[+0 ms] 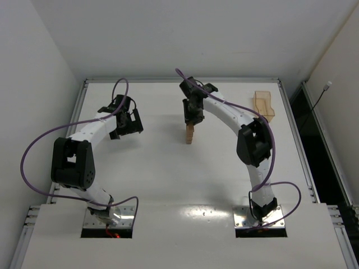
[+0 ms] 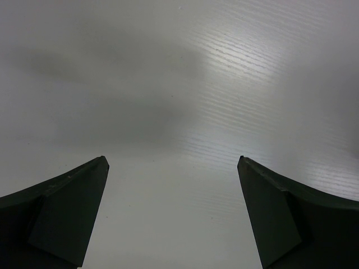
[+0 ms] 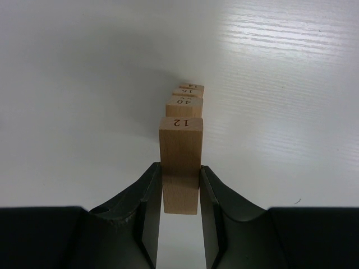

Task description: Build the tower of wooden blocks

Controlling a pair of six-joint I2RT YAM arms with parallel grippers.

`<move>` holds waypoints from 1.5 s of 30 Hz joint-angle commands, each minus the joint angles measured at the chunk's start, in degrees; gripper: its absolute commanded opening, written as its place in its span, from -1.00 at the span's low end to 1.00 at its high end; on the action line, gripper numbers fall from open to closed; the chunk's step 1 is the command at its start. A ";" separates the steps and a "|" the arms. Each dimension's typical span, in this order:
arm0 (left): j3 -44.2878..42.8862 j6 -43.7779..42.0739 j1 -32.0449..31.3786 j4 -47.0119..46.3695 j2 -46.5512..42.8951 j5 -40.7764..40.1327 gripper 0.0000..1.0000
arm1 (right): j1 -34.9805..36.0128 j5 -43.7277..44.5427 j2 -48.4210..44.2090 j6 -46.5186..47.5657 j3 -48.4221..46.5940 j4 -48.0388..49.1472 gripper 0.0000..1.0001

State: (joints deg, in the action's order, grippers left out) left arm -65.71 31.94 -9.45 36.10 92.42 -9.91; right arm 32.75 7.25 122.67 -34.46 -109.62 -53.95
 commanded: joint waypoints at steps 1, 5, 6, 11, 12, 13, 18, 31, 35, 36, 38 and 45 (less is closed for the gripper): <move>0.15 -0.48 -0.48 -1.12 -0.58 -0.20 1.00 | -0.23 0.05 -0.15 0.44 0.20 1.31 -1.00; 0.15 -0.48 -0.48 -1.12 -0.58 -0.20 1.00 | -0.76 0.05 0.37 0.44 0.20 1.31 -0.95; 0.15 -0.48 -0.48 -1.12 -0.58 -0.20 1.00 | -0.76 0.05 0.37 0.44 0.20 1.31 -0.95; 0.15 -0.48 -0.48 -1.12 -0.58 -0.20 1.00 | -0.76 -0.57 0.37 0.97 0.20 1.83 -0.68; 0.15 -0.48 -0.48 -1.12 -0.58 -0.20 1.00 | -0.76 -0.57 0.37 0.97 0.20 1.83 -0.68; 0.15 -0.48 -0.48 -1.12 -0.58 -0.20 1.00 | -0.76 -0.57 0.37 0.97 0.20 1.83 -0.64; 0.15 -0.48 -0.48 -1.12 -0.05 -0.20 1.00 | -0.76 -1.09 0.90 0.97 0.20 1.83 -0.64; 0.15 -0.48 -0.48 -1.12 1.00 -0.20 1.00 | -0.76 -2.24 1.43 1.50 0.20 2.36 -0.08; 0.15 -0.48 -0.48 -1.12 1.53 -0.20 1.00 | -0.76 -2.76 1.43 2.03 0.20 2.36 0.12; 0.15 -0.48 -0.48 -1.12 1.53 -0.20 1.00 | -0.76 -2.76 1.43 2.03 0.20 2.36 0.31; -0.38 -0.48 -0.48 -1.12 1.53 -0.20 1.00 | -0.76 -2.76 1.43 2.03 0.20 2.36 0.42; -1.00 -0.48 -0.48 -0.59 1.53 -0.90 1.00 | -1.29 -2.95 -0.76 5.45 0.20 4.81 0.61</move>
State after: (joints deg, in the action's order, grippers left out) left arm -65.71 31.94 -9.45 35.90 94.26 -9.96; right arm 31.94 4.25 123.83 -31.05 -109.40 -52.10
